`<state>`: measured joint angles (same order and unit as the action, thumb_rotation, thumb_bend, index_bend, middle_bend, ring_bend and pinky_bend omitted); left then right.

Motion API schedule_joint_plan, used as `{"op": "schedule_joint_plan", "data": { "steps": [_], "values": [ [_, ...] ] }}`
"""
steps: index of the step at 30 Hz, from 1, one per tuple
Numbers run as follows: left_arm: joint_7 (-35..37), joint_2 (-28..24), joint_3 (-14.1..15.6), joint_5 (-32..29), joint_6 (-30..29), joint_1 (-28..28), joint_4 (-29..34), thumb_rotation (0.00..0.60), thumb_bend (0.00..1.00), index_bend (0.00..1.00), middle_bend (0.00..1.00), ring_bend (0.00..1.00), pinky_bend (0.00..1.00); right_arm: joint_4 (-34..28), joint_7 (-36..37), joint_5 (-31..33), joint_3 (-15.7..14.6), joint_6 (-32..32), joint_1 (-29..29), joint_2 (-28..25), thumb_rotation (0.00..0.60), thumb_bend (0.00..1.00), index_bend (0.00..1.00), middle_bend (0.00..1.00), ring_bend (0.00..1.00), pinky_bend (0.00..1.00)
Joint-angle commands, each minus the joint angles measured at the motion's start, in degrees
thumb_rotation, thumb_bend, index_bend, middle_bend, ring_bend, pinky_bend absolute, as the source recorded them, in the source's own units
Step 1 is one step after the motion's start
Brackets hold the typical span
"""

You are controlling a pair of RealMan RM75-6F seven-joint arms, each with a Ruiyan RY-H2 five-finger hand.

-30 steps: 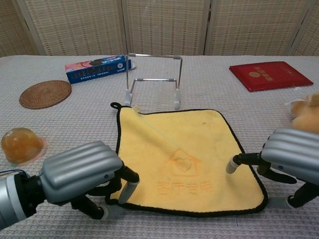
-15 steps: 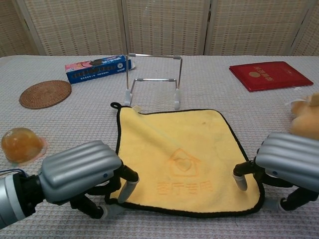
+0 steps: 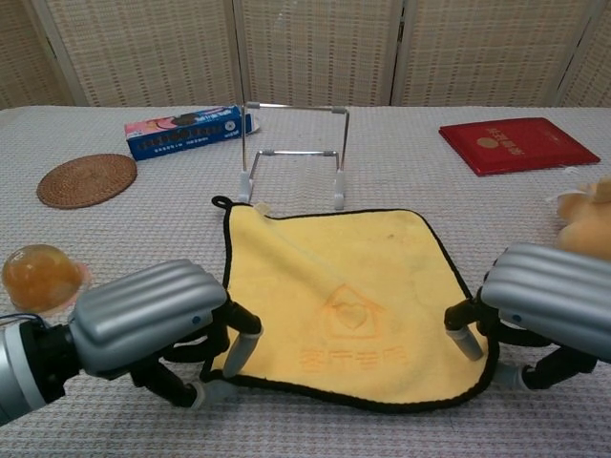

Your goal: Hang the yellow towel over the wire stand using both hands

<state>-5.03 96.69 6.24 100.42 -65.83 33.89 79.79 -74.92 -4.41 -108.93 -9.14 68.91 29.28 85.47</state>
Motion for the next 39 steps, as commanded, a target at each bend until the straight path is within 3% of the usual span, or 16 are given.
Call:
{"op": "schedule_joint_plan", "data": {
  "steps": [1, 9, 18, 27, 39],
  "values": [
    [1.81, -0.84, -0.90, -1.01, 0.09, 0.34, 1.03, 0.600, 0.55, 0.69, 1.00, 0.98, 1.00, -0.30, 0.07, 0.25, 0.51, 0.99, -0.16, -0.07, 0.600, 0.47, 0.64, 0.95, 1.00, 1.00],
    [5.86, -4.79, -4.39, -3.88, 1.36, 2.28, 5.11, 0.600, 0.55, 0.69, 1.00, 0.98, 1.00, -2.65, 0.54, 2.12, 3.47, 3.87, -0.08, -1.18, 0.600, 0.47, 0.65, 0.95, 1.00, 1.00],
    [10.12, -11.62, -11.95, -9.92, 2.81, 5.16, 8.68, 0.600, 0.55, 0.69, 1.00, 0.98, 1.00, -6.16, -1.18, 5.92, 9.76, 6.76, 0.80, -3.34, 0.600, 0.47, 0.66, 0.95, 1.00, 1.00],
    [11.11, -14.89, -17.83, -15.46, 6.54, 8.96, 8.08, 0.600, 0.55, 0.70, 1.00, 0.98, 1.00, -8.54, -2.60, 11.06, 15.29, 3.63, 3.95, -3.47, 0.600, 0.47, 0.66, 0.95, 1.00, 1.00],
    [7.57, -15.86, -23.16, -24.52, 12.57, 14.06, 3.26, 0.600, 0.55, 0.70, 1.00, 0.98, 1.00, -6.79, -5.84, 17.77, 21.92, -0.61, 8.97, -2.01, 0.600, 0.47, 0.66, 0.95, 1.00, 1.00]
  ]
}}
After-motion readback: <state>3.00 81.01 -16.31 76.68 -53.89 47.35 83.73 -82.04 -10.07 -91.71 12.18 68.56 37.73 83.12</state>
